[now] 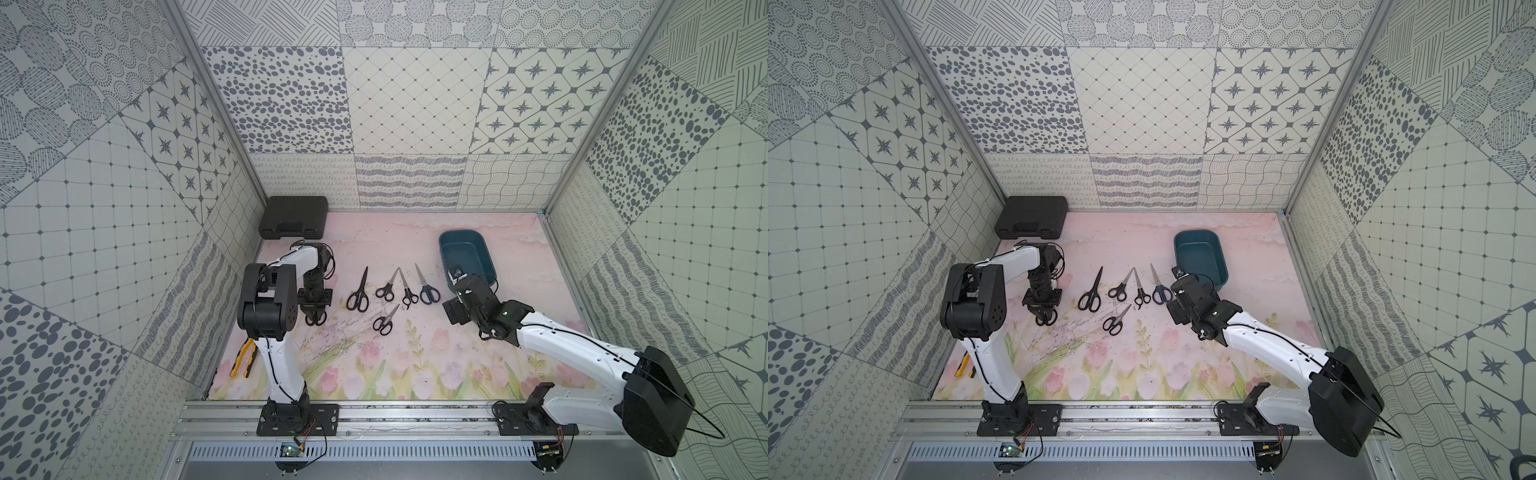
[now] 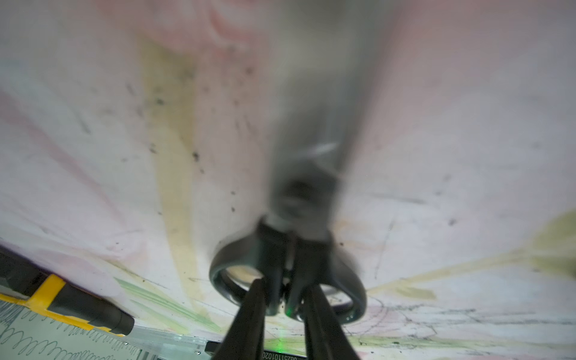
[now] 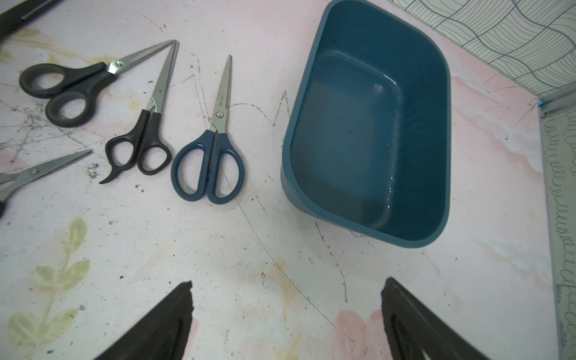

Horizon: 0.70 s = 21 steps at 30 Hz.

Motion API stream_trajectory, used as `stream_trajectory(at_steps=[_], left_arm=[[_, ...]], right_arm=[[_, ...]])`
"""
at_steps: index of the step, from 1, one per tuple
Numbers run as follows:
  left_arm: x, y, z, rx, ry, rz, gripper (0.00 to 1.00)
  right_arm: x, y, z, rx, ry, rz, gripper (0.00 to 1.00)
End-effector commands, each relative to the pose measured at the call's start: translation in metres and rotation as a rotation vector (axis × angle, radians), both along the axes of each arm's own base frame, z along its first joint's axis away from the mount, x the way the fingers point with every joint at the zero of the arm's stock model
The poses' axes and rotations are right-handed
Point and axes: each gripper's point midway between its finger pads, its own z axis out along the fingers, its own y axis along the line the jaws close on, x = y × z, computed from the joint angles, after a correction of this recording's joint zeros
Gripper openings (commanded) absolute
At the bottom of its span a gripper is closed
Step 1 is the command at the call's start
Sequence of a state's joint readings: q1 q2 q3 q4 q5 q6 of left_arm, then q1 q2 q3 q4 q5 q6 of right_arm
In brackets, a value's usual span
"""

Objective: Put the scissors into the storage box
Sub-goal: Pick up the scissors from the center of the board.

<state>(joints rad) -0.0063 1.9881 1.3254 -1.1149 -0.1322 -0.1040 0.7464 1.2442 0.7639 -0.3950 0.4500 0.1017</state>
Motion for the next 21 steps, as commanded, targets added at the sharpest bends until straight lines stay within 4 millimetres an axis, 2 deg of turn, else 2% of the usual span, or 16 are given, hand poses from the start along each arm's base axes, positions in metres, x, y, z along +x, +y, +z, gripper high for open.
stream_trajectory(at_steps=[1,7,9,11,16,21], left_arm=[[-0.01,-0.005,-0.005,-0.02,0.034,0.037,0.15],[-0.011,-0.014,-0.01,-0.03,0.033,0.065,0.06],[-0.007,-0.015,-0.008,-0.026,0.015,0.066,0.0],[-0.002,-0.017,-0.002,-0.015,-0.015,0.061,0.0],[0.015,-0.024,0.024,0.001,-0.127,0.047,0.0],[0.03,-0.042,0.064,-0.001,-0.238,0.02,0.0]], right_arm=[[0.003,-0.005,0.008,-0.011,-0.048,-0.02,0.97],[0.003,-0.008,0.014,-0.02,-0.07,-0.017,0.96],[0.002,-0.008,0.016,-0.016,-0.078,-0.016,0.96],[0.002,-0.009,0.019,-0.011,-0.085,-0.017,0.96],[0.004,-0.006,0.028,0.019,-0.111,-0.017,0.97],[0.009,-0.001,0.036,0.05,-0.137,-0.016,0.97]])
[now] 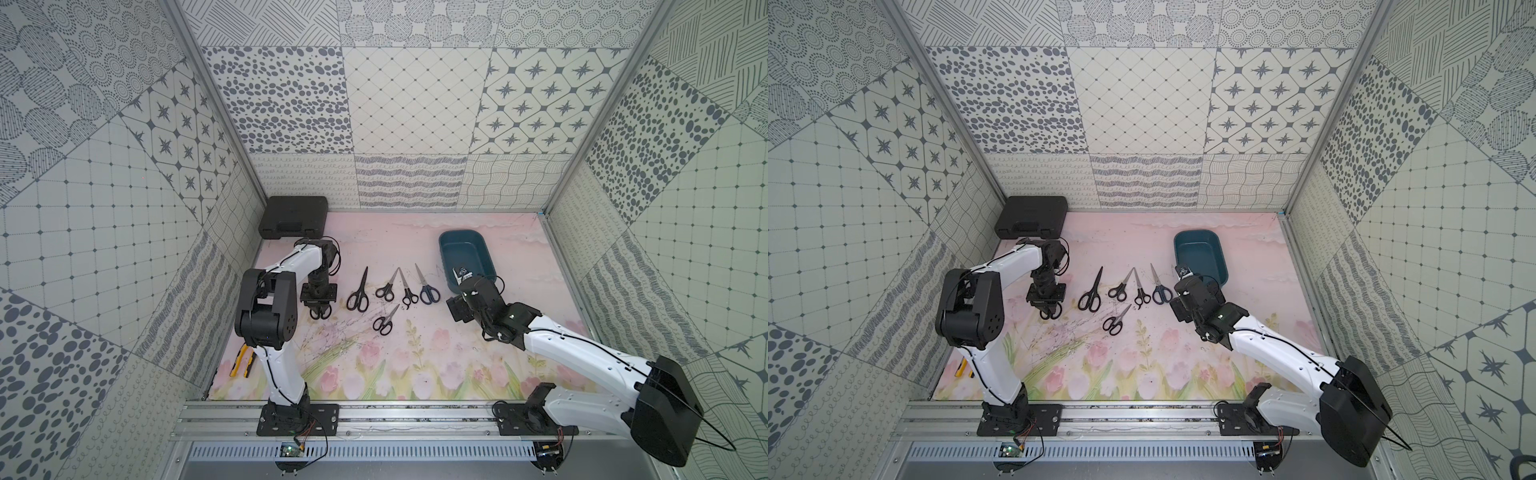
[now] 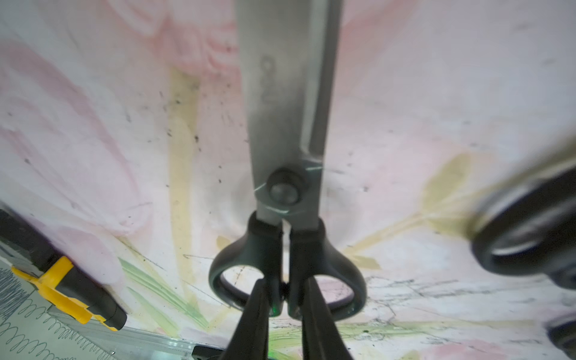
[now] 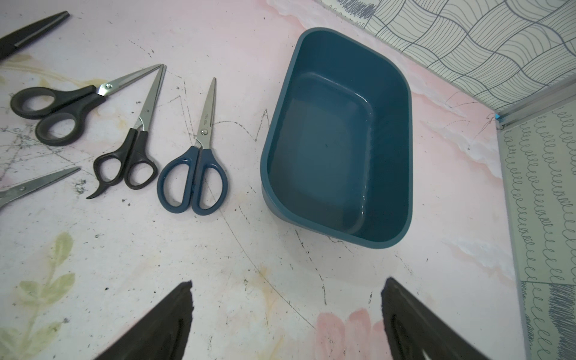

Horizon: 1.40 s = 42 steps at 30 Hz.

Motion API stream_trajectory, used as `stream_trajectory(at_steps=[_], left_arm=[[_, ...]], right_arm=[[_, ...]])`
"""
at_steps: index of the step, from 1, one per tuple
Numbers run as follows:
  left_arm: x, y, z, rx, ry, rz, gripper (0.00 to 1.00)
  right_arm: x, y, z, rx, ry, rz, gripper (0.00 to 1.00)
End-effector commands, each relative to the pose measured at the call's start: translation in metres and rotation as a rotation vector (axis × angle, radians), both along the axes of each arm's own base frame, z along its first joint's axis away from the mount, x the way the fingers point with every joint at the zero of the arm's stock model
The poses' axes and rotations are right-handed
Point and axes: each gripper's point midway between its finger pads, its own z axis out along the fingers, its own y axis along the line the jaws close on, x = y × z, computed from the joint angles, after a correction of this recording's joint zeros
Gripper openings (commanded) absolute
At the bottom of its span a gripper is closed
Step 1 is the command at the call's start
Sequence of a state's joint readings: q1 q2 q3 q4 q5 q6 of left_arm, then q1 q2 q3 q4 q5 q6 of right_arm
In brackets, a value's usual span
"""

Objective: Put the scissors into the storage box
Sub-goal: Pick up the scissors from the center of the board, then place the scissors in the storage box.

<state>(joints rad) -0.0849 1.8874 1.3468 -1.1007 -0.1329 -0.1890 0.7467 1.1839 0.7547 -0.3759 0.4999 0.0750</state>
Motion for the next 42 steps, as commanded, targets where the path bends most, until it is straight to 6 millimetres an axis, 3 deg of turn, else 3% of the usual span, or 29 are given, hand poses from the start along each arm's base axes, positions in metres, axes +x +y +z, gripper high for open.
stream_trajectory(at_steps=[1,7,10,15,19,24,31,35,42], left_arm=[[0.013,-0.022,0.041,-0.016,-0.11,0.007,0.0],[0.026,-0.062,0.086,-0.038,-0.195,-0.061,0.0],[0.039,-0.104,0.111,-0.09,-0.262,-0.13,0.0],[0.064,-0.205,0.147,-0.254,-0.394,-0.245,0.0],[0.082,-0.288,0.159,-0.447,-0.464,-0.296,0.0],[0.103,-0.377,0.159,-0.667,-0.517,-0.283,0.0],[0.135,-0.455,0.139,-0.903,-0.567,-0.215,0.0],[0.148,-0.48,0.109,-0.954,-0.55,-0.156,0.0],[0.161,-0.488,0.068,-0.913,-0.539,-0.095,0.0]], right_arm=[[0.007,0.007,0.017,0.052,-0.064,-0.001,0.97],[0.016,0.004,0.035,0.083,-0.13,-0.056,0.97],[0.022,-0.009,0.048,0.079,-0.18,-0.136,0.97],[0.027,-0.053,0.07,0.132,-0.239,-0.34,0.97],[0.027,-0.092,0.076,0.24,-0.215,-0.478,0.96],[0.026,-0.118,0.083,0.248,-0.228,-0.543,0.97],[0.024,-0.124,0.075,0.231,-0.208,-0.55,0.97],[0.024,-0.123,0.071,0.232,-0.197,-0.548,0.97],[0.022,-0.122,0.065,0.233,-0.186,-0.533,0.96]])
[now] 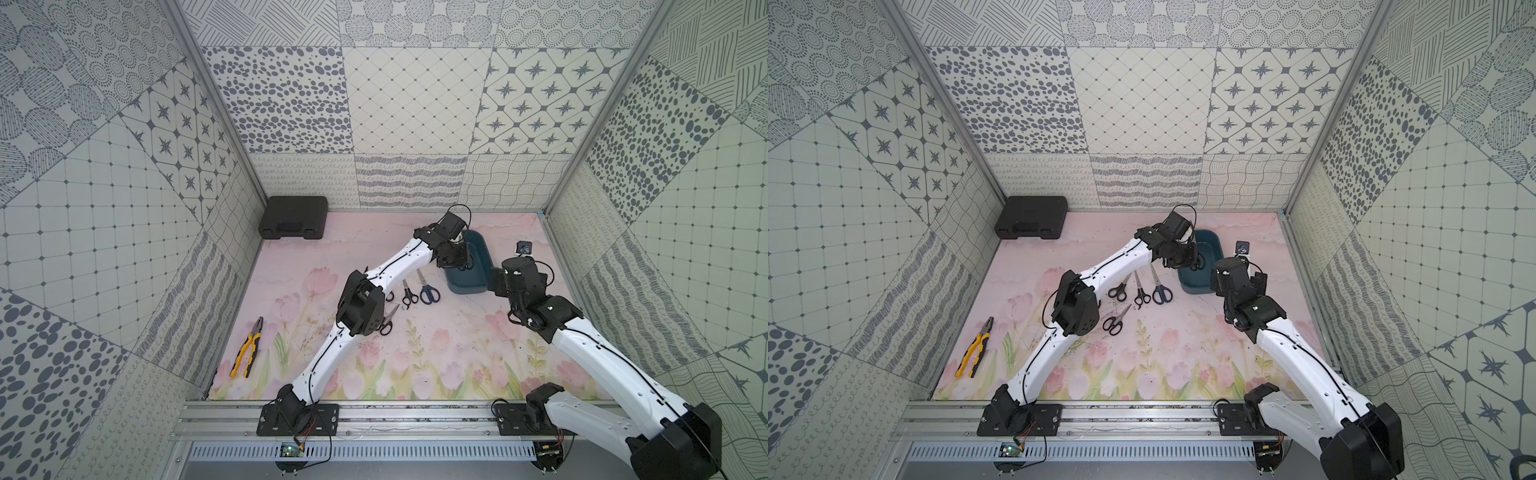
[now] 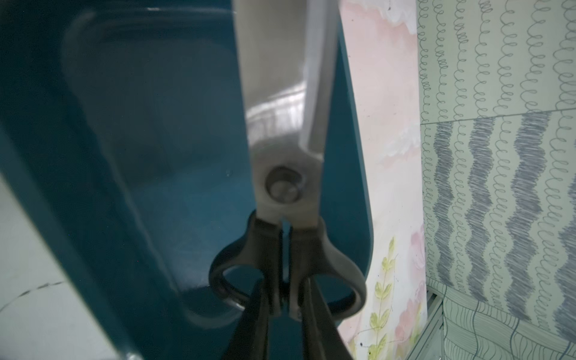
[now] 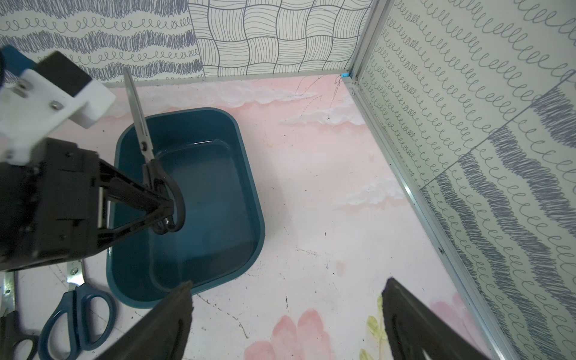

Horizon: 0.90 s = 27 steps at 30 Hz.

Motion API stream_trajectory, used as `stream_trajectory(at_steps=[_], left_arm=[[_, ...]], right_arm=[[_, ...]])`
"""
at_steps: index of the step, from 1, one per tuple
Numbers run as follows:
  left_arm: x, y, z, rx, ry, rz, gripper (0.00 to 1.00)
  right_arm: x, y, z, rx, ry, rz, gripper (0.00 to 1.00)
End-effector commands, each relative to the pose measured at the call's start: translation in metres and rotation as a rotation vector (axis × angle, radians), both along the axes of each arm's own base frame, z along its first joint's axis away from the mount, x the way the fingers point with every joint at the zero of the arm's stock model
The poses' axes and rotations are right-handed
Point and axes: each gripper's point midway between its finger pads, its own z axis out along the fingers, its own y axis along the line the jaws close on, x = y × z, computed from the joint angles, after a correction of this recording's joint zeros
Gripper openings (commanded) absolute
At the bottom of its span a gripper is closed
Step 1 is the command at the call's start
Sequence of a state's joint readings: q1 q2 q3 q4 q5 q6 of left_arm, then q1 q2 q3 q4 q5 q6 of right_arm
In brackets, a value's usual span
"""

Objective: Put the scissors into the storage box
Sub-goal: Place the scissors in the storage box.

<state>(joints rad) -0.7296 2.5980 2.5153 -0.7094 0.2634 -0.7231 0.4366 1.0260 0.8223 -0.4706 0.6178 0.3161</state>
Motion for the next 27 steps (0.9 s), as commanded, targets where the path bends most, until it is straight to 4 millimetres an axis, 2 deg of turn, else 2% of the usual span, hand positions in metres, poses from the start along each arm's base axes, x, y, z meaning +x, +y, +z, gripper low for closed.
stream_trajectory(at_steps=[1,7,8,10,11,16,19,22,27], left_arm=[[0.018,-0.03,0.008,-0.146,-0.021,0.054,0.0],[0.021,-0.025,-0.002,-0.101,-0.036,0.071,0.0],[0.02,-0.024,-0.003,-0.095,-0.037,0.069,0.04],[0.02,-0.024,-0.004,-0.088,-0.041,0.067,0.24],[0.021,-0.022,-0.003,-0.085,-0.042,0.072,0.29],[0.021,-0.023,0.006,-0.098,-0.058,0.064,0.43],[0.022,-0.023,0.02,-0.109,-0.086,0.055,0.54],[0.021,-0.022,0.041,-0.122,-0.121,0.043,0.56],[0.01,-0.014,0.103,-0.16,-0.19,0.005,0.58]], right_arm=[[-0.001,0.0,-0.002,0.018,-0.014,0.001,0.96],[-0.001,0.001,-0.002,0.016,-0.013,0.009,0.97],[-0.001,0.001,-0.002,0.016,-0.014,0.011,0.97],[0.0,0.002,-0.001,0.017,-0.018,0.019,0.97],[0.0,0.002,-0.001,0.016,-0.02,0.019,0.97],[0.0,0.002,0.0,0.01,-0.024,0.022,0.97],[0.0,0.001,0.001,0.001,-0.024,0.022,0.96],[-0.001,0.0,0.003,-0.007,-0.03,0.022,0.97],[0.0,0.002,0.005,-0.008,-0.032,0.039,0.97]])
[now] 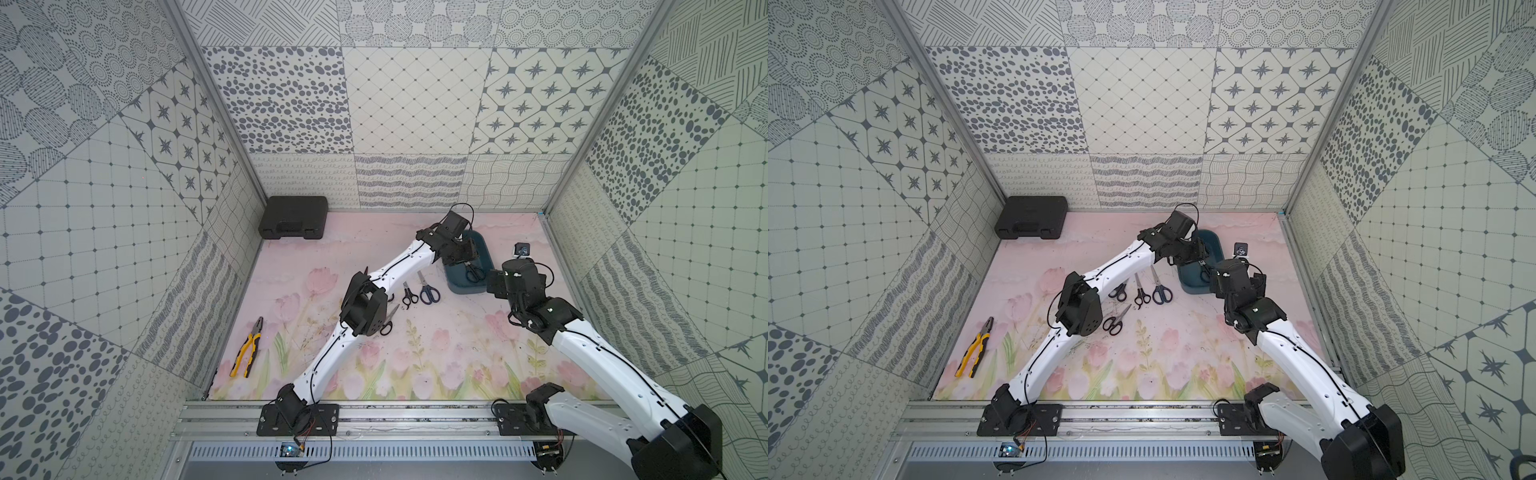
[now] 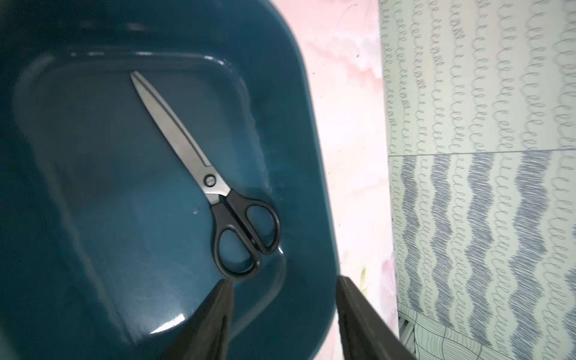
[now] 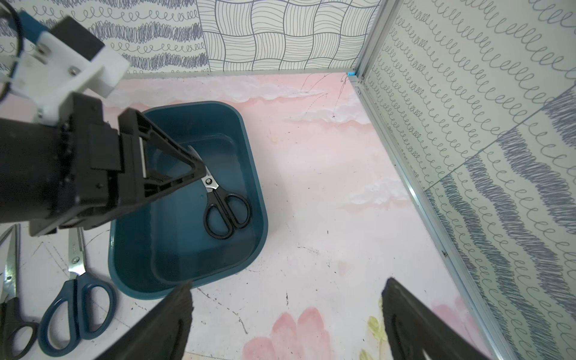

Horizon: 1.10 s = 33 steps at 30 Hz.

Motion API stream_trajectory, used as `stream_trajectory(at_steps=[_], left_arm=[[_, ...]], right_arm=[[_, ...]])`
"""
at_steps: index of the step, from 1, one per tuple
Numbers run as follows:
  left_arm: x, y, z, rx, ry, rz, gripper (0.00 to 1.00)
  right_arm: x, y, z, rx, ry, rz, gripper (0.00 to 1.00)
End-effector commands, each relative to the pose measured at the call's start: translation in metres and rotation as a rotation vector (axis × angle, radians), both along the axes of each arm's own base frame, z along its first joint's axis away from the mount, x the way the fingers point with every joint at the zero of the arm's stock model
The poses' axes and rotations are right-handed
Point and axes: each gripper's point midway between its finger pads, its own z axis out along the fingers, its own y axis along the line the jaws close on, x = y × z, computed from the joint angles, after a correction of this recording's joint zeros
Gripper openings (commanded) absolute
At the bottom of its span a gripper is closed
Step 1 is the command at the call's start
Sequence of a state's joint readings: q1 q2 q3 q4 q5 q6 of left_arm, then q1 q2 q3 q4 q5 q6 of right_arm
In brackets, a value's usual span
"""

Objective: Put the scissors into the storage box
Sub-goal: Place the scissors in the storage box.

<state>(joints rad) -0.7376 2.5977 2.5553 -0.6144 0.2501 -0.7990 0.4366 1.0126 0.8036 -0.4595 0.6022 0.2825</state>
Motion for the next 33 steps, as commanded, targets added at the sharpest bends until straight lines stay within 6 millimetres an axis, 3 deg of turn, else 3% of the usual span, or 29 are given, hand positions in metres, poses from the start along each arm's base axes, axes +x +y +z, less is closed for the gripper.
stream_trajectory(at_steps=[1,5,8,12,15,17,21,25,33], left_arm=[[-0.009,0.007,0.085,-0.051,-0.154,-0.053,0.57],[-0.023,0.048,0.114,0.017,-0.216,0.002,0.56],[-0.031,0.099,0.125,0.047,-0.274,0.12,0.56],[-0.05,0.171,0.135,0.049,-0.377,0.237,0.57],[-0.068,0.23,0.126,0.132,-0.399,0.295,0.56],[-0.082,0.267,0.109,0.227,-0.382,0.298,0.53],[-0.119,0.314,0.073,0.395,-0.294,0.237,0.51],[-0.161,0.33,0.045,0.471,-0.213,0.114,0.52],[-0.222,0.318,0.009,0.398,-0.045,-0.104,0.68]], right_arm=[[0.003,0.003,0.009,0.019,-0.037,0.021,0.97],[0.008,0.016,0.005,0.197,-0.016,0.08,0.96],[0.011,0.034,0.003,0.35,0.006,0.146,0.93],[0.016,0.057,-0.001,0.38,0.062,0.226,0.86],[0.017,0.087,-0.003,0.298,0.131,0.339,0.83],[0.017,0.112,-0.007,0.21,0.189,0.412,0.82],[0.02,0.148,-0.025,0.139,0.342,0.48,0.76],[0.026,0.171,-0.051,0.102,0.481,0.494,0.67],[0.033,0.194,-0.103,0.056,0.69,0.527,0.58]])
